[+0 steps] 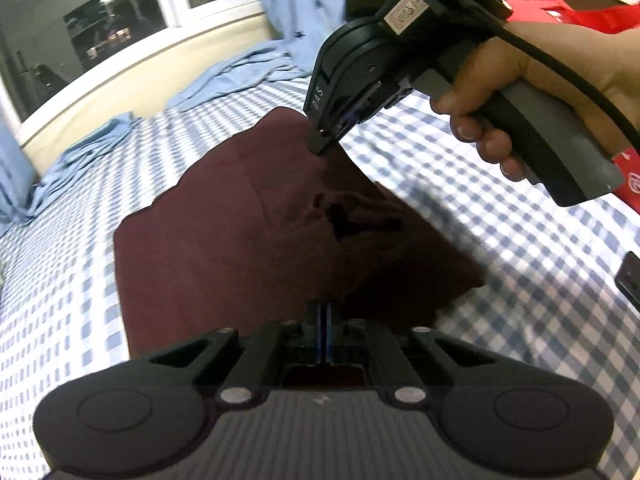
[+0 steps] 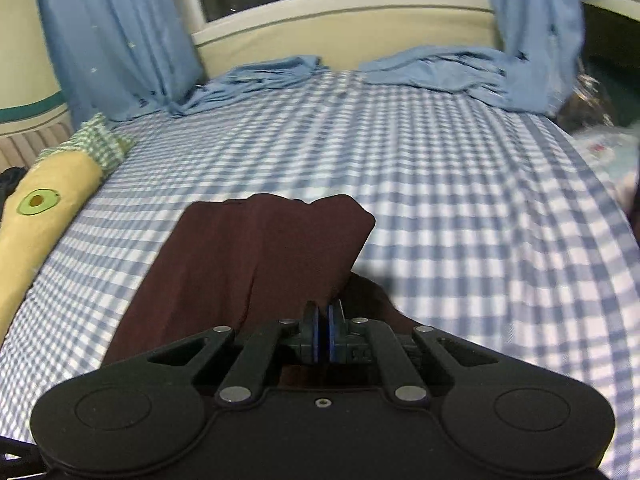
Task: Fold small clothes
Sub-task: 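Fold the held side over the first fold and open the right tool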
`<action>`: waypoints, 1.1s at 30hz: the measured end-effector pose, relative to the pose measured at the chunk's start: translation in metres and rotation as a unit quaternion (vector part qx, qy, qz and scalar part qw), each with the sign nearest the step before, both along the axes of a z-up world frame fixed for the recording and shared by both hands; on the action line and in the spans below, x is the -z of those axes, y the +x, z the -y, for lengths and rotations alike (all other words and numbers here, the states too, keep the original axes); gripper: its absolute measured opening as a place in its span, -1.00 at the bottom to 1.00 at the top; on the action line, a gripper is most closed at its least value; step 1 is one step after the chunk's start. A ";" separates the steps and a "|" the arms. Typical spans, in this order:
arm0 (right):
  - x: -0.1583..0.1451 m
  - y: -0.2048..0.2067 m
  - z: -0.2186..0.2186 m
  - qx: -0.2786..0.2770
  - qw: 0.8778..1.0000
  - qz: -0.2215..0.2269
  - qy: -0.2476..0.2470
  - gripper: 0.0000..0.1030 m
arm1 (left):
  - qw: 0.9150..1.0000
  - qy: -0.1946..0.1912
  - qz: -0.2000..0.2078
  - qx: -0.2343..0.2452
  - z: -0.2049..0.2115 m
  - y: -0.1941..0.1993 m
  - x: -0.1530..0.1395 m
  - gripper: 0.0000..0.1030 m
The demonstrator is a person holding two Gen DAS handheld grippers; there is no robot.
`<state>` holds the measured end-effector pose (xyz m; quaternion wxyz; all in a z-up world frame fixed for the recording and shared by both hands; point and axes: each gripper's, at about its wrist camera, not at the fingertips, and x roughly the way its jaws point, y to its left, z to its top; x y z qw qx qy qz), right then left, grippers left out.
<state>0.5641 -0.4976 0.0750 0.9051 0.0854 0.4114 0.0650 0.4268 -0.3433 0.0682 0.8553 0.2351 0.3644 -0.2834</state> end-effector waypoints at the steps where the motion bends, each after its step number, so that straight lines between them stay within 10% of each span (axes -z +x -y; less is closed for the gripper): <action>1: 0.003 -0.002 0.008 0.006 1.000 -0.005 0.000 -0.93 | 1.000 0.001 -0.003 0.006 0.004 -0.001 0.002 -1.00; 33: 0.077 -0.012 0.058 0.041 0.995 -0.086 0.007 -0.93 | 0.995 0.003 -0.104 0.006 0.027 0.006 0.037 -0.95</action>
